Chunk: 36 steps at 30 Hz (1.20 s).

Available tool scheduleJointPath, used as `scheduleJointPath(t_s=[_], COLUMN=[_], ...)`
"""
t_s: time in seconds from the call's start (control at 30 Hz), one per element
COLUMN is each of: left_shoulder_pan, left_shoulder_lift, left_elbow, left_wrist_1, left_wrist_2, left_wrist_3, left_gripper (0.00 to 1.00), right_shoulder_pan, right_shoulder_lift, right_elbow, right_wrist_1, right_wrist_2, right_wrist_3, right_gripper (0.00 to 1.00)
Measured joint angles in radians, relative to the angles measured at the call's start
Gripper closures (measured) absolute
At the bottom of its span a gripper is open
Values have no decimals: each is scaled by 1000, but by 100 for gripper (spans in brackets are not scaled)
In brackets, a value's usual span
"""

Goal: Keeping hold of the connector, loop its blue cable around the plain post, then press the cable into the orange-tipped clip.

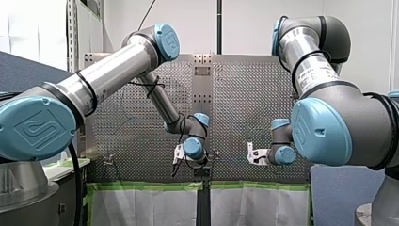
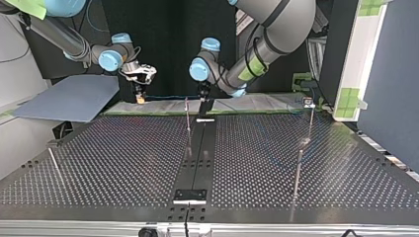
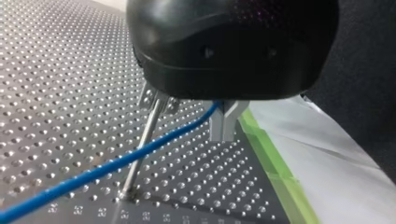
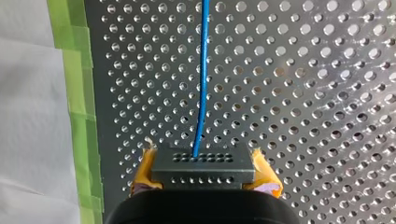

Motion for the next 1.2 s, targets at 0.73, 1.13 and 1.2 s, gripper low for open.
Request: scheduleJointPath(t_s=[0.73, 1.13, 1.2], left_shoulder_pan=[21, 28, 31], left_shoulder_lift=[0, -1, -1], left_elbow=[38, 72, 80], left_wrist_1=[-13, -12, -13], left_wrist_2=[7, 47, 50], left_wrist_3=[-1, -7, -8], left_gripper=[100, 100, 100], right_shoulder_pan=[-16, -17, -17], right_shoulder_lift=[-7, -11, -11], right_elbow=[-6, -40, -53], right_wrist_1=[-9, -7, 0], right_wrist_2=[-16, -27, -30], right_wrist_3=[5, 40, 44], right_gripper=[89, 89, 89])
